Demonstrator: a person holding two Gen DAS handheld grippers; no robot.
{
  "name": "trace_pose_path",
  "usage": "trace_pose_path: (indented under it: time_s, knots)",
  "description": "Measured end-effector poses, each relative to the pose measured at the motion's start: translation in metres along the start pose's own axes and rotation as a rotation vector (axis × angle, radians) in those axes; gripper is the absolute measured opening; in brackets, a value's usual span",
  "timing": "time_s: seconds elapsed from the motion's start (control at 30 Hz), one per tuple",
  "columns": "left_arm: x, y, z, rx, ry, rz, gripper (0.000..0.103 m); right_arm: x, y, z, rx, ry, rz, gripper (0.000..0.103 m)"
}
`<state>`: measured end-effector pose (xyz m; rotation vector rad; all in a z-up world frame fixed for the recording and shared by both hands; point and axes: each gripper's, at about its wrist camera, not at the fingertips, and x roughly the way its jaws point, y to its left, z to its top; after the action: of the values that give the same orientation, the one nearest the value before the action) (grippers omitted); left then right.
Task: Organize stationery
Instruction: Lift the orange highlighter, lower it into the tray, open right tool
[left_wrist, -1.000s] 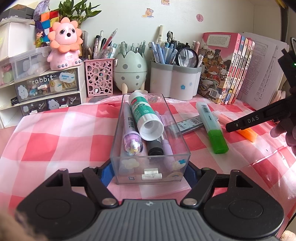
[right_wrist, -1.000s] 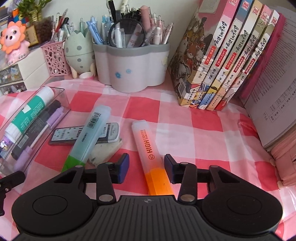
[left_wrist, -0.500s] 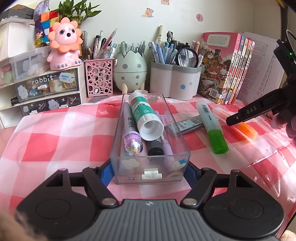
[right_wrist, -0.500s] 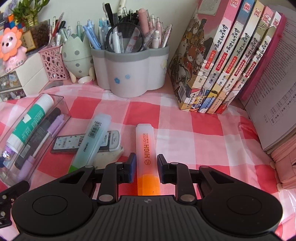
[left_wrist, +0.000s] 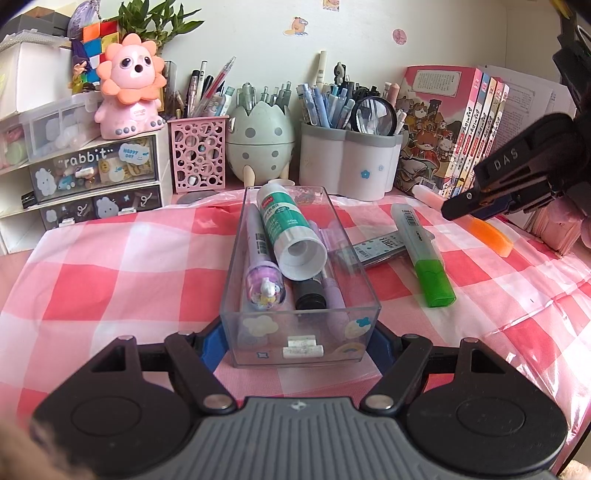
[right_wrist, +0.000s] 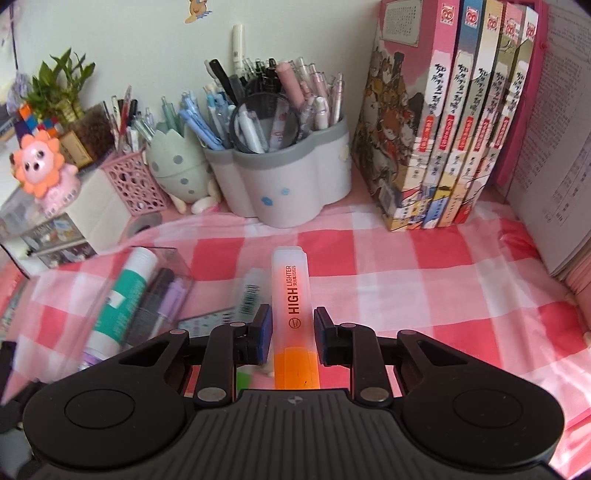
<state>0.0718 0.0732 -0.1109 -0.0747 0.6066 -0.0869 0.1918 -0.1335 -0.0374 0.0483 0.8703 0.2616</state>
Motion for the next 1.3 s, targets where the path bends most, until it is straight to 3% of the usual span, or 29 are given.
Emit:
trace_pose_path:
  time_s: [0.33,0.5,0.8,1.07,1.3]
  knots:
    - [0.0,0.0,0.0,0.0,0.0,0.0,0.049,0.015,0.03,0.004,0.24,0.061,0.23,0.024]
    - [0.0,0.0,0.0,0.0,0.0,0.0,0.049,0.023,0.043,0.006,0.342,0.09,0.305,0.024]
    - [0.0,0.0,0.0,0.001,0.0,-0.001,0.049,0.035,0.059,0.009,0.435,0.106,0.309,0.024]
    - [-0.001,0.0,-0.001,0.001,0.0,0.0,0.049,0.039,0.062,0.007,0.454,0.093,0.285,0.025]
    - [0.0,-0.001,-0.001,0.002,0.0,0.001,0.05,0.03,0.063,0.009,0.416,0.058,0.279,0.032]
